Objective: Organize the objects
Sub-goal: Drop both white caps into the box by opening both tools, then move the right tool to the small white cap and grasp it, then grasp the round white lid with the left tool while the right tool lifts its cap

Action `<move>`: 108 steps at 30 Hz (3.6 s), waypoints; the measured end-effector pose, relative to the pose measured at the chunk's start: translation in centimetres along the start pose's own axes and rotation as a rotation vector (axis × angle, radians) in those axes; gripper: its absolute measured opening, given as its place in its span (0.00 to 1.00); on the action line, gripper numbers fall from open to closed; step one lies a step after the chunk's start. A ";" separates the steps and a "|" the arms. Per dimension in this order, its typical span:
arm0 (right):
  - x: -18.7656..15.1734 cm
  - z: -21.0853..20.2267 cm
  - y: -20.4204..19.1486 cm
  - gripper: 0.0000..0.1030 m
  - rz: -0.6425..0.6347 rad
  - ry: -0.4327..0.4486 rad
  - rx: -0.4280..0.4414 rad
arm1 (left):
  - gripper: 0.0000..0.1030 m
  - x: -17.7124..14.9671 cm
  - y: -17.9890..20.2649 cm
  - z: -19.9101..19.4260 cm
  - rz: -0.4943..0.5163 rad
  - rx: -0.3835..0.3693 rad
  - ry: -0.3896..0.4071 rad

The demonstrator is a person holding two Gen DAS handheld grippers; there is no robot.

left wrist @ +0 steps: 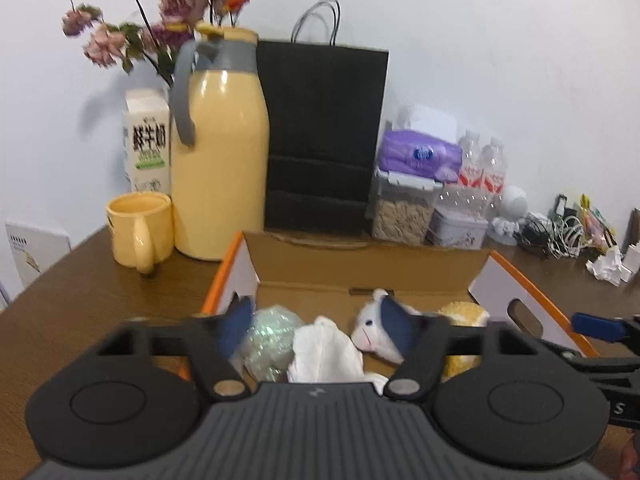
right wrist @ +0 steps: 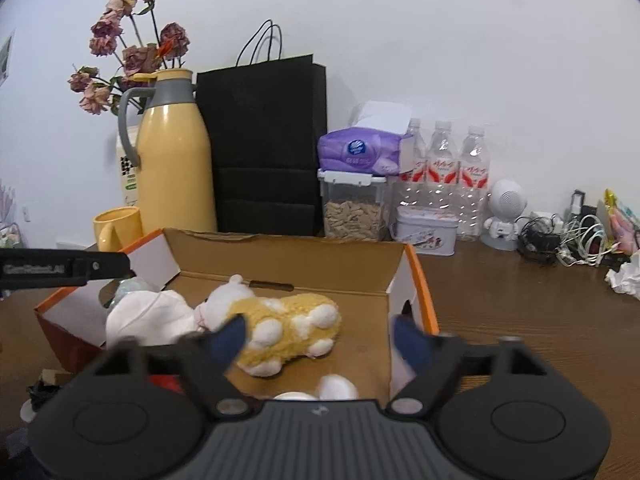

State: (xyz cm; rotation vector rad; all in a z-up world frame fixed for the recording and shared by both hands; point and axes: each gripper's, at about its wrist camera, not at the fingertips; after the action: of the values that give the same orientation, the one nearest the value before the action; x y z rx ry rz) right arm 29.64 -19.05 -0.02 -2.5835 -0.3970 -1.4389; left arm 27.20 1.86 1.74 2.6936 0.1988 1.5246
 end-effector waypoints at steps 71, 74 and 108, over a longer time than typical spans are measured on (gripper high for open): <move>-8.2 -3.4 6.9 0.51 0.056 -0.236 -0.011 | 1.00 -6.0 -7.0 -8.2 -0.066 0.155 -0.069; -8.3 -3.5 6.7 0.37 0.046 -0.232 0.001 | 1.00 -6.5 -7.3 -7.9 -0.071 0.150 -0.104; -8.2 -4.9 6.4 0.26 0.053 -0.162 -0.051 | 0.52 -8.1 -5.3 -2.7 -0.033 -0.044 -0.276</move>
State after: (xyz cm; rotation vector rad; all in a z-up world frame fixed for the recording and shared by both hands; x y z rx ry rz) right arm 23.49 -27.68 -4.48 -2.7387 -0.3133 -1.2431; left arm 20.30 6.02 -4.26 2.8093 0.1955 1.1177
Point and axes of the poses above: each gripper's, at about its wrist camera, not at the fingertips, and z roughly the way its jaws point, y to its right, x to its top, and after that the axes turned 8 degrees about -y, right-handed
